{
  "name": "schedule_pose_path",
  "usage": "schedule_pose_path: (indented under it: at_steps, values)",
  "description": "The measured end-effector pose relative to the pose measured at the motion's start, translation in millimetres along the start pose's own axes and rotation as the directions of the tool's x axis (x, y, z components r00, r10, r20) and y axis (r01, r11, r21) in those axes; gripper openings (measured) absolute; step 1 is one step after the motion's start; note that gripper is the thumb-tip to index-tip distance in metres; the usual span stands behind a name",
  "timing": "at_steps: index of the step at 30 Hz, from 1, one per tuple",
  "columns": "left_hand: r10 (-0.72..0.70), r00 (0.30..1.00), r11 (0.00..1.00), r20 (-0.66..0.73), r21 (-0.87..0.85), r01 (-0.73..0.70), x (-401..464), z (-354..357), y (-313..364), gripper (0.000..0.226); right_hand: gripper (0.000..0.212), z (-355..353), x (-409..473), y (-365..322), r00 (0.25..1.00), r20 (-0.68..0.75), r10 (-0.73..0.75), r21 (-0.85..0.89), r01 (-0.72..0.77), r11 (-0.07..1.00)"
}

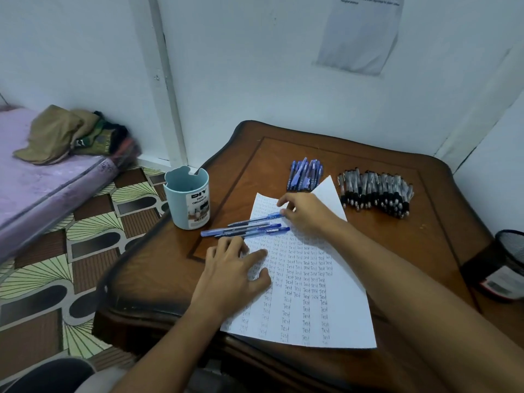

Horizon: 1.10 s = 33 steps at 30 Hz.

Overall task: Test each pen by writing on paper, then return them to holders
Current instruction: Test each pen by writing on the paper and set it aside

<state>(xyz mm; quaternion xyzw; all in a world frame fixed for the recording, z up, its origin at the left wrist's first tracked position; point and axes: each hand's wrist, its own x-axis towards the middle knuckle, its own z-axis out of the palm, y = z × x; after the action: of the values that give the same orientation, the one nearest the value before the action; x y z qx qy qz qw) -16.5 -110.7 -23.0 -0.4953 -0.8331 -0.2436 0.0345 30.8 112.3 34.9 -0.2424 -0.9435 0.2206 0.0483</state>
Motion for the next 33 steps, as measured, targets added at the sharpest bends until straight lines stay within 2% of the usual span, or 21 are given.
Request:
schedule_pose_path:
  at_steps: [3,6,10,16,19,21,23,26,28,30,33]
  values:
    - [0.003,1.0,1.0,-0.009,0.002,-0.003,0,0,1,0.041,0.03,8,-2,-6,0.997,0.053,-0.053,-0.087,0.058,0.995]
    - [0.002,1.0,1.0,-0.007,0.012,-0.002,0,1,0,0.04,0.031,16,-1,-7,0.998,0.048,-0.039,-0.175,0.047,0.983]
    - [0.005,1.0,1.0,-0.018,-0.002,-0.005,0,2,0,0.038,0.03,18,2,-6,1.0,0.021,0.022,-0.155,-0.019,0.988]
    - [0.011,1.0,1.0,-0.019,0.0,-0.011,0,3,-2,0.041,0.022,15,3,-12,0.999,0.004,0.04,-0.2,-0.038,0.979]
    - [0.021,0.999,1.0,-0.028,0.009,-0.021,0,4,-3,0.042,0.022,14,0,-4,0.993,-0.059,0.104,-0.057,-0.108,0.993]
    - [0.019,0.999,1.0,-0.043,0.012,-0.019,1,4,-3,0.04,0.022,9,-5,3,0.976,-0.097,0.196,0.223,-0.171,0.96]
    - [0.018,0.998,1.0,-0.053,0.015,-0.018,1,5,-4,0.04,0.02,3,-12,8,0.945,-0.108,0.307,0.564,-0.196,0.802]
    - [0.024,0.998,1.0,-0.058,0.02,-0.023,1,7,-5,0.042,0.014,-7,-24,15,0.889,-0.103,0.447,0.888,-0.121,0.443]
    - [0.027,0.998,1.0,-0.063,0.017,-0.026,1,7,-5,0.043,0.018,-13,-31,20,0.85,-0.071,0.521,0.97,-0.062,0.234]
    - [0.03,0.997,0.999,-0.071,0.019,-0.028,1,7,-6,0.043,0.023,-17,-39,22,0.833,-0.027,0.552,0.997,-0.018,0.075]
    - [0.029,0.998,0.999,-0.058,0.022,-0.028,2,7,-5,0.045,0.033,-18,-55,20,0.821,0.033,0.571,0.999,-0.023,-0.026]
